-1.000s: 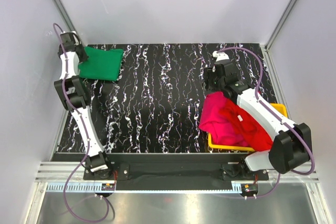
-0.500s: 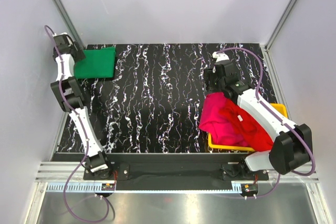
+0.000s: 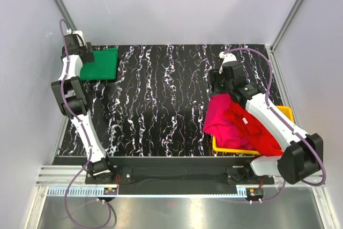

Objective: Fold and stack the t-shirts
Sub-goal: Neatly place the folded tshirt to the corner

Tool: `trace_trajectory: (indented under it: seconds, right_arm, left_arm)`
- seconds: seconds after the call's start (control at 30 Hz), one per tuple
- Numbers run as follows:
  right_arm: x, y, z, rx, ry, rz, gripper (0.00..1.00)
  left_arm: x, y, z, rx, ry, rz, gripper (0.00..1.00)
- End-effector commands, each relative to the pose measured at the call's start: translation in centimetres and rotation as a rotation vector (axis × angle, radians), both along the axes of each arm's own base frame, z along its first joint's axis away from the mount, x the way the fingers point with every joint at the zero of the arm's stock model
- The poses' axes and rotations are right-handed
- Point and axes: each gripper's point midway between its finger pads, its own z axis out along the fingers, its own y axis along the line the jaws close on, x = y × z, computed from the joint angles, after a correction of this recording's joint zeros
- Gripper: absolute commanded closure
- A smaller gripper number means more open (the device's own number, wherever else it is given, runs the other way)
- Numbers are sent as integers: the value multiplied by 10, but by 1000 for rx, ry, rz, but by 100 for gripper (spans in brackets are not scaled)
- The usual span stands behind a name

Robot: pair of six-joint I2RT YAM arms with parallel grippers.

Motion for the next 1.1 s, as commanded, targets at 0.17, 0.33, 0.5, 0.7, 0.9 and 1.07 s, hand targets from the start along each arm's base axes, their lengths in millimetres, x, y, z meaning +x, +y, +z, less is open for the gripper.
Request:
trace_trajectory:
  seconds: [0.17, 0.33, 0.5, 0.7, 0.9, 1.07]
  right_arm:
    - [-10, 5, 9, 53, -11, 32, 31]
    - [-13, 4, -6, 56, 44, 11, 15]
    - [-13, 5, -13, 103, 86, -46, 0]
    - [-15, -2, -7, 106, 100, -100, 0]
    - [-29, -11, -1, 135, 71, -143, 0]
    - [-47, -15, -2, 177, 38, -141, 0]
  left_arm:
    - [-12, -49, 73, 168, -78, -179, 26]
    - [-76, -108, 41, 166, 126, -396, 18]
    - [-155, -149, 61, 242, 171, -515, 1]
    - [-246, -167, 66, 227, 207, -574, 1]
    - [-323, -181, 53, 222, 227, -659, 1]
    - [-360, -187, 36, 223, 216, -682, 1]
